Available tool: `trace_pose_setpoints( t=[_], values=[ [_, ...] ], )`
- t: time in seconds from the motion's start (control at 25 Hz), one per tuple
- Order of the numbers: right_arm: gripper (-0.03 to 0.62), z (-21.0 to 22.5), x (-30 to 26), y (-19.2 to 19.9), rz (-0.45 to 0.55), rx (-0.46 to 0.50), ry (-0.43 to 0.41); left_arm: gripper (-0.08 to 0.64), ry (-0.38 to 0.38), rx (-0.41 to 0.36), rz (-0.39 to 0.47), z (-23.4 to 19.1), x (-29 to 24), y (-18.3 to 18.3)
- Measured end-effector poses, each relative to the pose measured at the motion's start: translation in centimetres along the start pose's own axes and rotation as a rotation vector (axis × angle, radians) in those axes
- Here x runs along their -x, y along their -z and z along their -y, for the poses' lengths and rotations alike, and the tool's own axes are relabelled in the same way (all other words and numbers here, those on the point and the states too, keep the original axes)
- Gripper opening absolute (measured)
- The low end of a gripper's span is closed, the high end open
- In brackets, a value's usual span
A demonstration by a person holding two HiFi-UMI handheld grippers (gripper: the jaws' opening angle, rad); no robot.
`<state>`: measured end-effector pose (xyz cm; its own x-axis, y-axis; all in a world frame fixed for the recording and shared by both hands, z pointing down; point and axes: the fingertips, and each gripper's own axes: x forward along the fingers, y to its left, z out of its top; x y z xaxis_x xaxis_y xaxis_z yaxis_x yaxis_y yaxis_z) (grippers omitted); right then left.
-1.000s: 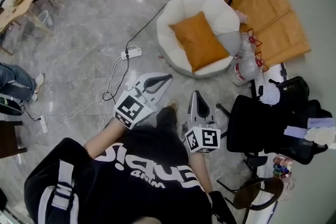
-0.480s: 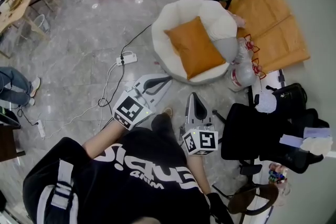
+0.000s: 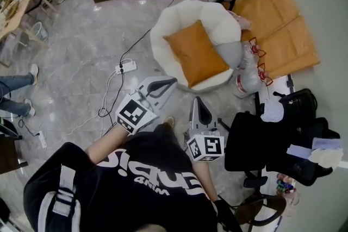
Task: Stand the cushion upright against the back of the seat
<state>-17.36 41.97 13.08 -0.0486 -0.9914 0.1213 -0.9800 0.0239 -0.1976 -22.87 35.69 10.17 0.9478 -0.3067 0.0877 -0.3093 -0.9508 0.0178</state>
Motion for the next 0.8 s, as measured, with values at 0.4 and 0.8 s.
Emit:
trace_pose_setpoints(
  t=[0.4,0.8],
  values=[
    [0.021,6.0,-2.9,-1.7,-0.010,0.008,-0.031,0.006,-0.030,0.005,0.004,-1.6,-6.9,-0.8],
    [0.020,10.0,-5.1,-2.0,-0.032,0.027,-0.070,0.006,-0.081,0.015,0.003,-3.2,-10.7,-1.2]
  ],
)
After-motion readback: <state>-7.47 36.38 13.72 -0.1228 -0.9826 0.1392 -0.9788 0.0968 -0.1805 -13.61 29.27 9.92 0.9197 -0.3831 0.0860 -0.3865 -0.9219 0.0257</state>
